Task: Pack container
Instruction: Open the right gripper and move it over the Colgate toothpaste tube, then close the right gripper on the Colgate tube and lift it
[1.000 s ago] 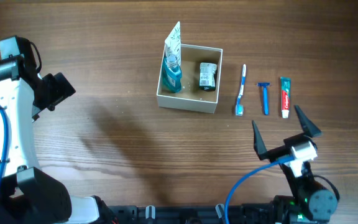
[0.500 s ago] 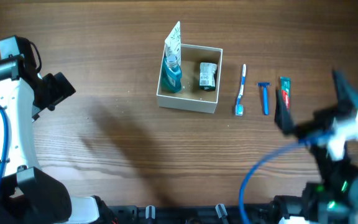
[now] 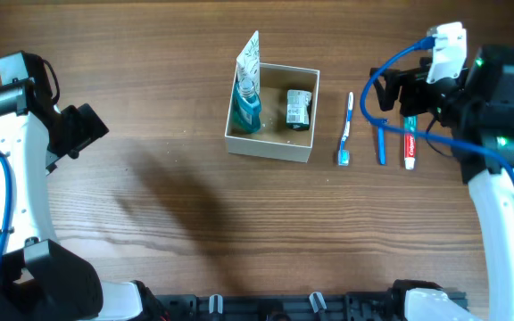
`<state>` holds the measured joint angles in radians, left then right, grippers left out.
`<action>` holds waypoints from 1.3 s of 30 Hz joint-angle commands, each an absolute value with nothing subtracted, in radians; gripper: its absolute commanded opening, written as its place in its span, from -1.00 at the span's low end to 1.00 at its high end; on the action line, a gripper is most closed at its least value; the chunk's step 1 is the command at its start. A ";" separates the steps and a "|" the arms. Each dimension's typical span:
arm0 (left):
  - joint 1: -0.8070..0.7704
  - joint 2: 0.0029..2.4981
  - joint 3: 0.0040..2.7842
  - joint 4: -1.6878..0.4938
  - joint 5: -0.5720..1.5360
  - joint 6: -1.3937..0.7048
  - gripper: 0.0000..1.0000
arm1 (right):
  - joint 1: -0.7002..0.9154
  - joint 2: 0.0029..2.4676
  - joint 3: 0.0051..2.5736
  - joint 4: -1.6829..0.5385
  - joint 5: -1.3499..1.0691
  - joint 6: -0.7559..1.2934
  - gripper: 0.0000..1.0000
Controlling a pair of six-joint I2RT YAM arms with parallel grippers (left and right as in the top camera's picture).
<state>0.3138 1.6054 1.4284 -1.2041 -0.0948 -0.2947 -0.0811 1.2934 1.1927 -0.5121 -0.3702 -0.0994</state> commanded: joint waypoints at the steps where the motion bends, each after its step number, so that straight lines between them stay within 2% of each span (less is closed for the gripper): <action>1: 0.319 1.607 1.425 -1.203 -0.087 -0.303 0.99 | -0.098 1.358 1.225 -0.603 -0.154 -0.102 1.00; 9: 0.319 1.607 1.425 -1.203 -0.087 -0.303 0.99 | -0.202 1.535 1.225 -0.813 -0.142 -0.075 0.99; 14: 0.319 1.607 1.425 -1.203 -0.087 -0.303 1.00 | -0.202 1.600 1.224 -0.814 -0.128 -0.080 1.00; 21: 0.319 1.607 1.425 -1.203 -0.087 -0.303 1.00 | -0.203 1.719 1.222 -0.823 0.039 -0.110 1.00; 39: 0.319 1.607 1.425 -1.203 -0.087 -0.303 0.99 | -0.203 1.942 1.222 -0.758 0.046 -0.184 1.00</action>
